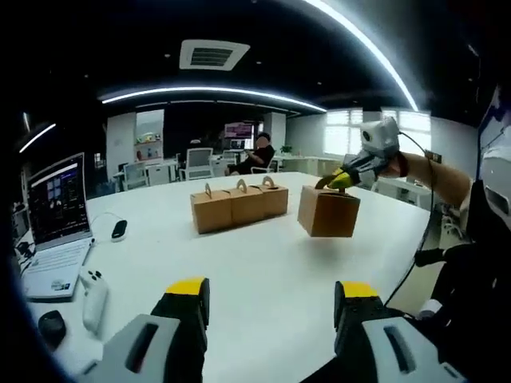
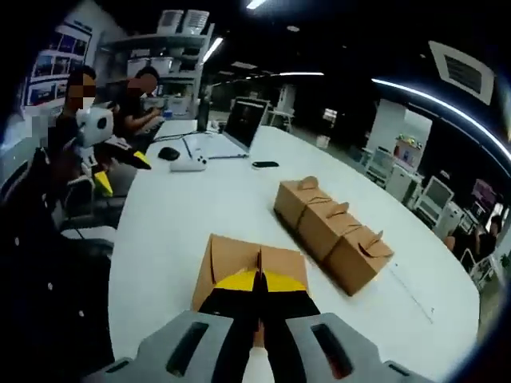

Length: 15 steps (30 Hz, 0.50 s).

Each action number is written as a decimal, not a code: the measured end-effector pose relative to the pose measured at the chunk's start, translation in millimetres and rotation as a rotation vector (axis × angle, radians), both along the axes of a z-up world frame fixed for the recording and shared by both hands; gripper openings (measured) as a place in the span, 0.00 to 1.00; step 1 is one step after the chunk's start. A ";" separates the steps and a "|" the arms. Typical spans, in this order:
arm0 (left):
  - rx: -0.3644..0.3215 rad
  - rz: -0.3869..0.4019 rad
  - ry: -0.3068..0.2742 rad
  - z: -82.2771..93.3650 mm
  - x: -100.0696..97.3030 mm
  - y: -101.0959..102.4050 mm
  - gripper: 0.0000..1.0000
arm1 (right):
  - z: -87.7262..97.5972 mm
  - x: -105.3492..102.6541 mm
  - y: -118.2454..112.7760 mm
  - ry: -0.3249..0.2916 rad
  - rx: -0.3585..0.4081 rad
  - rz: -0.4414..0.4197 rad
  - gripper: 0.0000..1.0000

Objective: Pick up one paper box from the group, open the paper box, and remove the item inside

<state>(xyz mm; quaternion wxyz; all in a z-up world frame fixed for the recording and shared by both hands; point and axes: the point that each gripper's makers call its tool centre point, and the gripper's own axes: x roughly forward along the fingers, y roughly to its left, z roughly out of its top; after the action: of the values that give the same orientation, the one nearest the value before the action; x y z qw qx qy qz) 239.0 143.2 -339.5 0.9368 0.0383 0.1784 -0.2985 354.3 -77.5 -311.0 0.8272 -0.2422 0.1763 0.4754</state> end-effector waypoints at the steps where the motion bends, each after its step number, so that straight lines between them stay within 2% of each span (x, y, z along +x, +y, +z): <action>1: 0.000 0.000 0.002 -0.2 -0.4 0.0 0.64 | -1.6 -2.5 3.7 0.005 -0.002 0.018 0.03; 2: 0.001 -0.001 0.004 -0.7 -1.1 -0.3 0.64 | -3.7 -7.4 9.9 0.009 -0.004 0.060 0.03; 9: 0.017 -0.017 0.018 -6.0 -5.8 -0.3 0.64 | -18.9 -25.1 33.9 0.022 -0.047 0.207 0.03; 15: 0.025 -0.032 0.027 -9.9 -8.1 -1.2 0.64 | -28.9 -30.6 51.6 0.026 -0.087 0.277 0.03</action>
<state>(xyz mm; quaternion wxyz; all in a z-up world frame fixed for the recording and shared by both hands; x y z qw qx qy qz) 230.9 142.0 -349.3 0.9288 0.0488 0.1939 -0.3119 323.6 -25.9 -339.9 0.7402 -0.2937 0.1724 0.5798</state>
